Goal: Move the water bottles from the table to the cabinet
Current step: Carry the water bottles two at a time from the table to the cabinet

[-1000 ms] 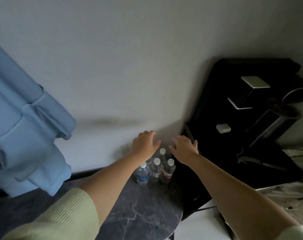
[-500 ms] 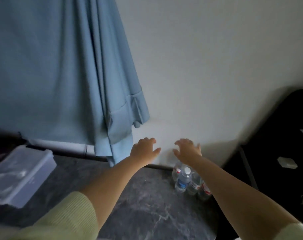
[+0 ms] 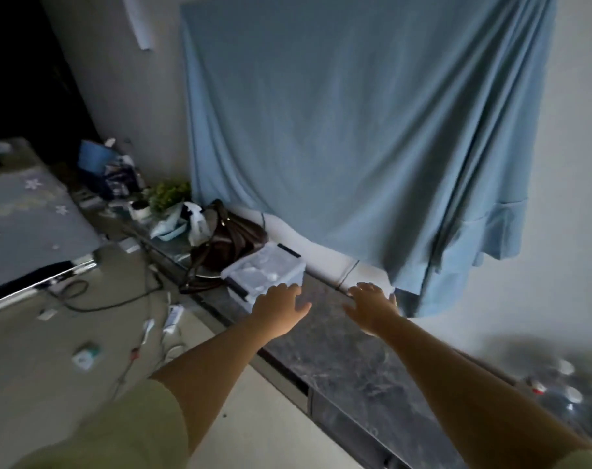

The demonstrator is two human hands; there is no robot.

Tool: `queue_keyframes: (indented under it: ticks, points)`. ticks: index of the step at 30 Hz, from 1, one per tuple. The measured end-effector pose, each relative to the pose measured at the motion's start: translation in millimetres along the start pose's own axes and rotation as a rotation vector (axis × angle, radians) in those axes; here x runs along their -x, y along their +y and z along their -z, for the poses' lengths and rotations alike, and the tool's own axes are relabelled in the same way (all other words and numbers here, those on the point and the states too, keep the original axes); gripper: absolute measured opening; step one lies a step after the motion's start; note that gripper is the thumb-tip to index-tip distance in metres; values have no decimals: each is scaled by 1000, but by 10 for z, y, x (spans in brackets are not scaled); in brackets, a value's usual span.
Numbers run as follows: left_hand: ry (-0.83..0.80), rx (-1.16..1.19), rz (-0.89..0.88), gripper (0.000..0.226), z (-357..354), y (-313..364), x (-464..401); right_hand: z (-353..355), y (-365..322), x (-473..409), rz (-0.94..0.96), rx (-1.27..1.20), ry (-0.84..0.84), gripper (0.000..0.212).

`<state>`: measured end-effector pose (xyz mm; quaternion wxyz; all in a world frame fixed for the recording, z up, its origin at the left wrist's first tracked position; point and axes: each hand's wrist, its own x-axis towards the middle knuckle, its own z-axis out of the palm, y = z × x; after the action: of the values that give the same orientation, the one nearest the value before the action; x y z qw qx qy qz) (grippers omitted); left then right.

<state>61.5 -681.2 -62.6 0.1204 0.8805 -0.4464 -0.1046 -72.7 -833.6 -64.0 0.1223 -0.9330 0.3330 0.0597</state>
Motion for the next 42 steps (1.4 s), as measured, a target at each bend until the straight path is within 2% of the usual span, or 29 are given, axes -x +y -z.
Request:
queue_keyframes:
  ticks: [7, 12, 17, 21, 26, 34, 42]
  points:
    - [131, 95, 312, 37, 502, -1361, 783, -84, -1554, -168, 311, 65, -28, 46]
    - [170, 91, 542, 45, 575, -1985, 1358, -292, -2441, -233, 495, 110, -103, 48]
    - [190, 114, 759, 48, 695, -2519, 1948, -547, -3381, -314, 760, 218, -110, 47]
    - [291, 139, 916, 47, 856, -2847, 2346, -669, -4144, -258, 924, 226, -174, 41]
    - [289, 163, 1083, 49, 821, -3062, 2990, -913, -4931, 139, 1056, 292, -248, 46]
    - [494, 275, 1402, 41, 968, -3755, 4553, -1397, -6334, 1247, 1363, 355, -295, 48]
    - [543, 301, 1485, 40, 1233, -4547, 5952, -1777, -7785, 2327, 1456, 343, -316, 47]
